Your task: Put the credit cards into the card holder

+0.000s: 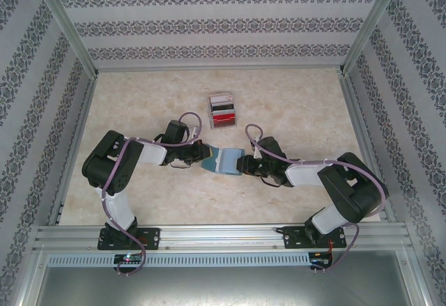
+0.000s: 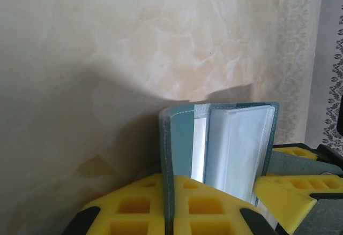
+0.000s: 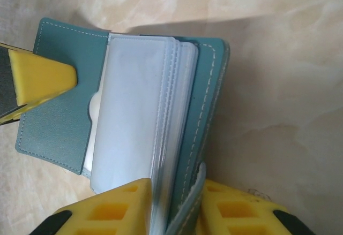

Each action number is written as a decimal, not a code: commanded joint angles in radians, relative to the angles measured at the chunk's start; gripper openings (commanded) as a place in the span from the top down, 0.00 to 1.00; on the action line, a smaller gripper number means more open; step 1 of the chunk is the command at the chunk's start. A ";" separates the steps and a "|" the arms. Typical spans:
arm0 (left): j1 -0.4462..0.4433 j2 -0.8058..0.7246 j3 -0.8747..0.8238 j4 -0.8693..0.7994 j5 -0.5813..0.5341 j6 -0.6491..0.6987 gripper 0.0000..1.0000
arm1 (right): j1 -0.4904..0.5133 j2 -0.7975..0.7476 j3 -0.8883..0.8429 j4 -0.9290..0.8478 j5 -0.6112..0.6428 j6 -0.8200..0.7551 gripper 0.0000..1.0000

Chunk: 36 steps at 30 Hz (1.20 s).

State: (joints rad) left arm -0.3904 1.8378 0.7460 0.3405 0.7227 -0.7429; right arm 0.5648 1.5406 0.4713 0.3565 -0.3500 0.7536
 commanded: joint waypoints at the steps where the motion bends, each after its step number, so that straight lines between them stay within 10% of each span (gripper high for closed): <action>1: 0.007 0.062 -0.004 -0.030 -0.091 0.007 1.00 | 0.003 0.029 0.023 0.023 -0.019 -0.015 0.75; 36: 0.006 0.082 -0.005 -0.017 -0.089 -0.004 1.00 | 0.020 0.146 0.073 0.139 -0.084 0.058 0.83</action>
State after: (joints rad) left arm -0.3840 1.8450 0.7467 0.3481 0.7349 -0.7692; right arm 0.5644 1.6081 0.4984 0.4103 -0.3882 0.8051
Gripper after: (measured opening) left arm 0.082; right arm 0.166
